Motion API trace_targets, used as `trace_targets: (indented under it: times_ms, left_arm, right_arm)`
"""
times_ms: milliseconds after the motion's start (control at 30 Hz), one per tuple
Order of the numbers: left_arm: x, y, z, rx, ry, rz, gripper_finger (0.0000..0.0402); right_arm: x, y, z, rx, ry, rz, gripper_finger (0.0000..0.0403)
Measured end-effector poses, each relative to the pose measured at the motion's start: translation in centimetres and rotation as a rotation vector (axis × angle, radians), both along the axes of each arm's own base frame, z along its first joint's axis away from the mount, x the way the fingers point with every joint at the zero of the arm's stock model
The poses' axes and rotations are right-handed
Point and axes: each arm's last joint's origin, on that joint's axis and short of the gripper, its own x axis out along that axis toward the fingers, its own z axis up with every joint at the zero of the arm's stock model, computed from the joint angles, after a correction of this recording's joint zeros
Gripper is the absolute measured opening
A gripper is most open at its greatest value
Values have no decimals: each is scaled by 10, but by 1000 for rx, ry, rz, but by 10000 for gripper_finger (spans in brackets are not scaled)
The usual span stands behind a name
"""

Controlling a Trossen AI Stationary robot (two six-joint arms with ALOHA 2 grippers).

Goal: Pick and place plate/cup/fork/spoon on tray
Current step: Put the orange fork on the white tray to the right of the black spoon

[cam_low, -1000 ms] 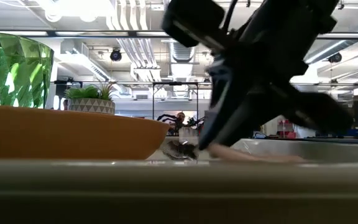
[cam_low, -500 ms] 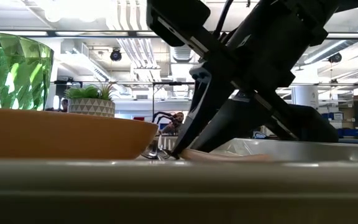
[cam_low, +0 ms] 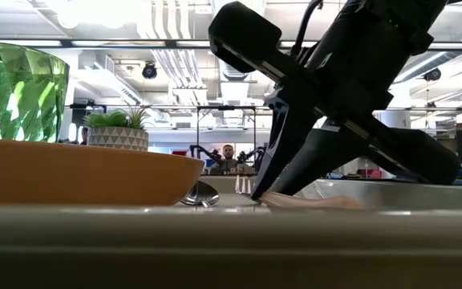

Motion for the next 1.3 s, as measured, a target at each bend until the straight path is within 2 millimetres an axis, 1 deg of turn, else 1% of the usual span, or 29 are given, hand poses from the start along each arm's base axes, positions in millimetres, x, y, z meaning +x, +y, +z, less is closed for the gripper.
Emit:
trace_targets:
  times_ms: [100, 200, 400, 633, 767, 1067, 1300]
  left_arm:
    - [0, 0, 0, 0, 0, 0, 47]
    - [0, 0, 0, 0, 0, 0, 47]
    - [0, 0, 0, 1, 0, 0, 47]
    - [0, 0, 0, 1, 0, 0, 47]
    - [0, 0, 0, 4, -1, -2, 47]
    - [0, 0, 0, 6, 0, -2, 47]
    - [0, 0, 0, 5, -1, -2, 47]
  right_arm:
    - [-1, 0, 0, 5, 8, -21, 14]
    - [-7, 2, -1, 8, 40, -53, 14]
    - [-13, 12, -2, 36, 36, -94, 14]
    - [-14, 21, 5, 51, 58, -66, 13]
    - [-15, 20, 8, 33, 97, -67, 13]
    - [-15, 20, 8, 26, 90, -79, 13]
    - [-18, 17, 6, 14, 114, -132, 13]
